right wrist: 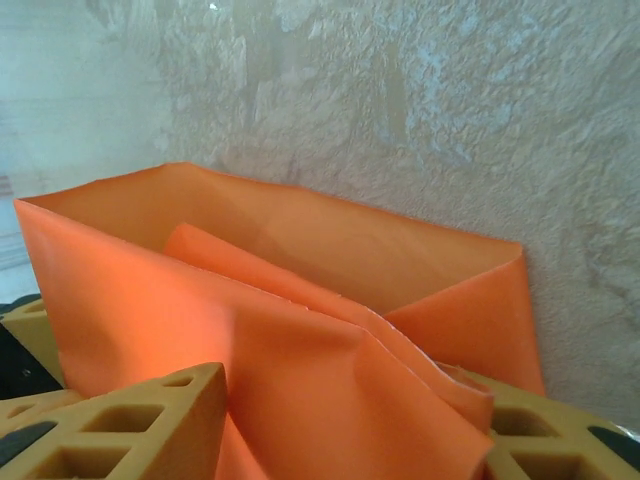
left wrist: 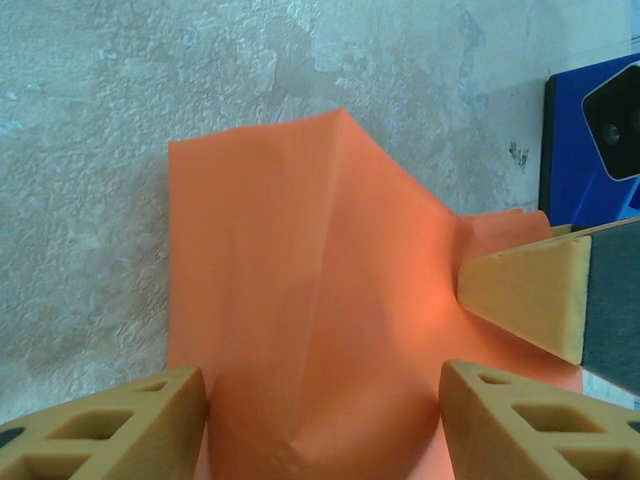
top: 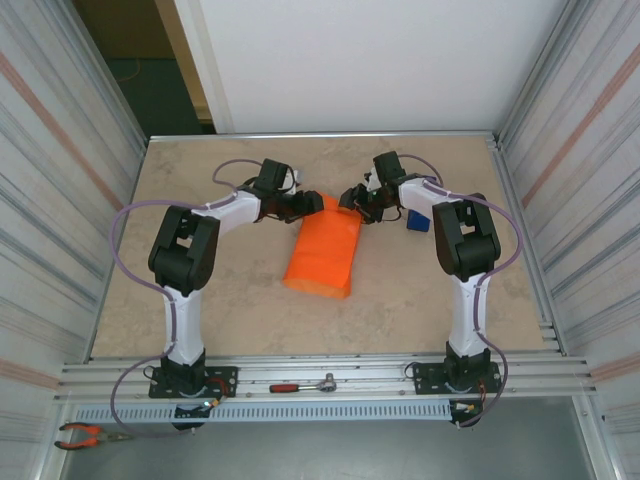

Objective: Wrap the gift box in paper
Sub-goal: Rotate the gift box at the center of the table.

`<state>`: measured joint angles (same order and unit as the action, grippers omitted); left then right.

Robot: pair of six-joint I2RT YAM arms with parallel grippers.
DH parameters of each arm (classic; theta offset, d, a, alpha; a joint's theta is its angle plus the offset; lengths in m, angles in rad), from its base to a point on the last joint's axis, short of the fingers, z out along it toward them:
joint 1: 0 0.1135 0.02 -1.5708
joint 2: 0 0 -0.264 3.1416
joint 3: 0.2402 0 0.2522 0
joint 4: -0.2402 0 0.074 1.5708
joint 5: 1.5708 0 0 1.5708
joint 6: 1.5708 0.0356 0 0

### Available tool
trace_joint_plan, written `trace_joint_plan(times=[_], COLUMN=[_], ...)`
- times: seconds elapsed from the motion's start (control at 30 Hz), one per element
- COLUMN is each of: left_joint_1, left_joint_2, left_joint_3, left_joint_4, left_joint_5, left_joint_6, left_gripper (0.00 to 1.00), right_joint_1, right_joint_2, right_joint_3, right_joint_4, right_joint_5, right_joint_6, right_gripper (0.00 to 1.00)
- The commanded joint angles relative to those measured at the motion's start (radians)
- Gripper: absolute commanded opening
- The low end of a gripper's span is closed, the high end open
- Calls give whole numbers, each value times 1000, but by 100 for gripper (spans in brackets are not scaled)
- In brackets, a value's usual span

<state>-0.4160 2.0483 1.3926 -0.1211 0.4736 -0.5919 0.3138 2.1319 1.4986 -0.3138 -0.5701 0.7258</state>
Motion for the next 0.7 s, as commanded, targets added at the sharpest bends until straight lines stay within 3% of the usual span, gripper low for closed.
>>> trace_joint_plan(times=[0.0,0.17,0.27,0.47,0.67], left_joint_1=[-7,4,24,62,68], left_joint_2=[-22,-75,-120,-247,-382], left_joint_3=[-38,-75,-100,-213,-373], left_joint_4=[23,50,55,71,95], left_joint_5=[-18,-33,-24,3,39], left_joint_6=[-28,-27,-17,11,25], left_gripper=[63,66,69,72,73], right_joint_1=[-15,-40,-65,-88,-40], right_joint_2=[24,-10,-69,-237,-431], right_joint_3=[54,74,49,-125,-367], right_joint_4=[11,-5,-15,-15,34], right_joint_5=[-9,-10,-5,12,14], right_joint_6=[16,0,-10,-38,-14], right_gripper=[51,74,80,83,82])
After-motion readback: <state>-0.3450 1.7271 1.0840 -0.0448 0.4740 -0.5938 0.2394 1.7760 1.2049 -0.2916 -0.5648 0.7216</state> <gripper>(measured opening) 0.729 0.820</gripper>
